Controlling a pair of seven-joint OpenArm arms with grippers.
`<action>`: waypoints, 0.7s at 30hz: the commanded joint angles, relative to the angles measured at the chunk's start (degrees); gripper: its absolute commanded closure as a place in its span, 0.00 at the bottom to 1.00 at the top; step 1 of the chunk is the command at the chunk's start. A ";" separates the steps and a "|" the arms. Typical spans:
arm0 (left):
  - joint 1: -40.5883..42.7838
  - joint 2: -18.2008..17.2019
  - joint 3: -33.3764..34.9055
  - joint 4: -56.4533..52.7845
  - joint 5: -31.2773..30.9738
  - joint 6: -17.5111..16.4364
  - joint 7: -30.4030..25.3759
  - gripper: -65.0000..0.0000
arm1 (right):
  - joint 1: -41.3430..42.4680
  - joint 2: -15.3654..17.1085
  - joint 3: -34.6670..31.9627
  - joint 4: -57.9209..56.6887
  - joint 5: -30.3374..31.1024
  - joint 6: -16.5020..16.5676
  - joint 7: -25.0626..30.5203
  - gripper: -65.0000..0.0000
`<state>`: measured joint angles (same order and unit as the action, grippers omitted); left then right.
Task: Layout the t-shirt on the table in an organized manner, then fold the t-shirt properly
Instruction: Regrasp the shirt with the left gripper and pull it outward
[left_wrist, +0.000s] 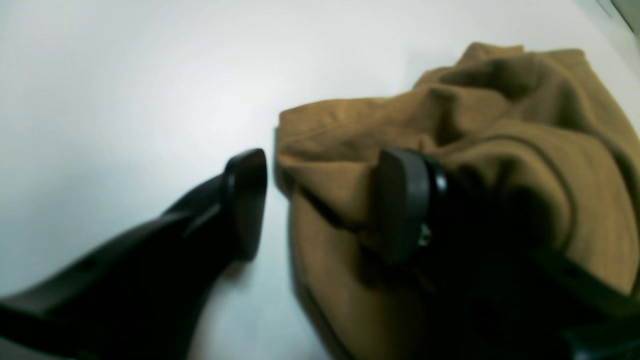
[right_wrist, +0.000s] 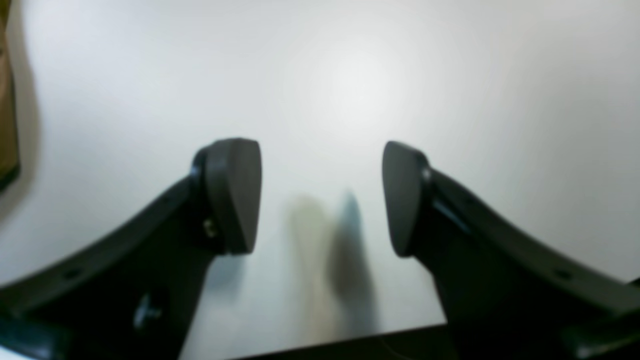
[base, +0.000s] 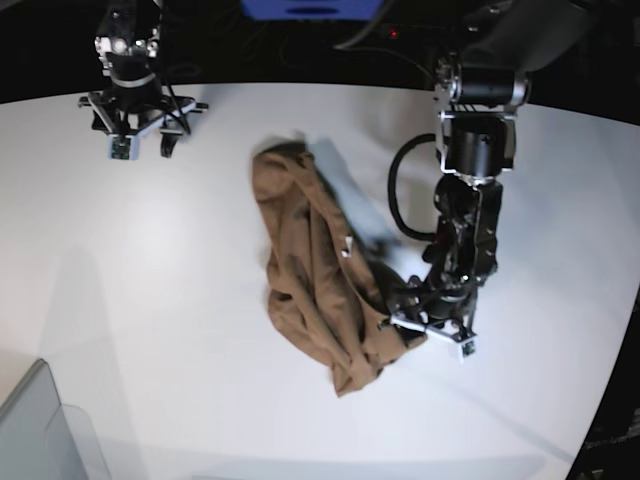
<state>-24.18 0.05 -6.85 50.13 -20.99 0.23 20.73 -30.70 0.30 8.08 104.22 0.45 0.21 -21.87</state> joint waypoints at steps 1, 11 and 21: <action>-1.88 0.25 0.57 0.99 -0.24 -0.54 -1.08 0.47 | -0.12 0.28 0.14 0.87 -0.14 0.10 1.43 0.40; -1.79 0.43 0.92 0.90 -0.24 -0.54 -1.08 0.71 | -0.29 0.28 0.14 0.87 -0.14 0.10 1.43 0.40; -1.53 0.43 0.39 3.63 -1.29 -0.54 -0.47 0.99 | -0.12 0.28 0.14 0.87 -0.14 0.10 1.43 0.40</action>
<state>-23.59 0.49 -6.37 52.27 -21.82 0.25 21.78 -30.70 0.30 8.08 104.22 0.45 0.21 -21.85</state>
